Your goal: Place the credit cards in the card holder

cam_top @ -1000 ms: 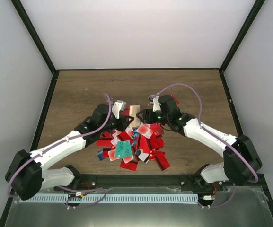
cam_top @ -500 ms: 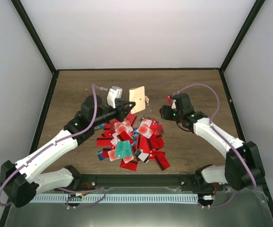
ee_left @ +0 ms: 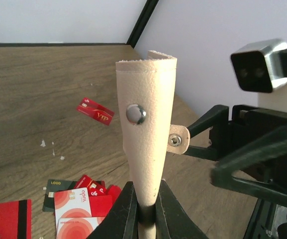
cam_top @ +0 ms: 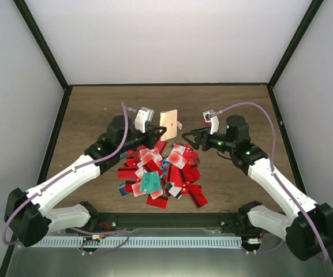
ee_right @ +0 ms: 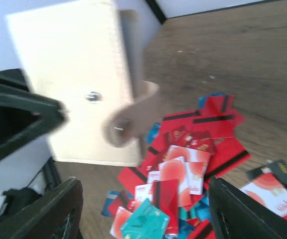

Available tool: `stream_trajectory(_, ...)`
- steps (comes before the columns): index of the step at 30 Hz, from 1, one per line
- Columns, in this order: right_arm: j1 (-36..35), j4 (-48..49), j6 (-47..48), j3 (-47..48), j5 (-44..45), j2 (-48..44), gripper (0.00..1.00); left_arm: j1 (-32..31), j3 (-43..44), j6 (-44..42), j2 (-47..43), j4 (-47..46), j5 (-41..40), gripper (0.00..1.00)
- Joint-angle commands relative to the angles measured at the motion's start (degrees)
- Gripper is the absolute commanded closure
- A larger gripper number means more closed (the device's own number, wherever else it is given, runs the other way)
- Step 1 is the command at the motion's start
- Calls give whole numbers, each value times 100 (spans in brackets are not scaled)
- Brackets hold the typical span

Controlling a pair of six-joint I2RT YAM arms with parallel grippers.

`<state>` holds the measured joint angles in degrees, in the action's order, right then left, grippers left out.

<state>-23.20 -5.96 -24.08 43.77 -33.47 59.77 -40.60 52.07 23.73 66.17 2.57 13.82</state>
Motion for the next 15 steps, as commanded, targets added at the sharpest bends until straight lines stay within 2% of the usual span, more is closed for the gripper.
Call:
stream_trajectory(1, -35, 533, 0, 71, -1150, 38, 28, -15, -34, -26, 140, -284, 191, 96)
stream_trajectory(7, -38, 391, -89, 336, -710, 400, 29, -18, -63, 53, 289, -435, 348, 96)
stream_trajectory(15, -36, 534, -120, 450, -496, 782, 44, -10, -101, 23, 448, -541, 418, 96)
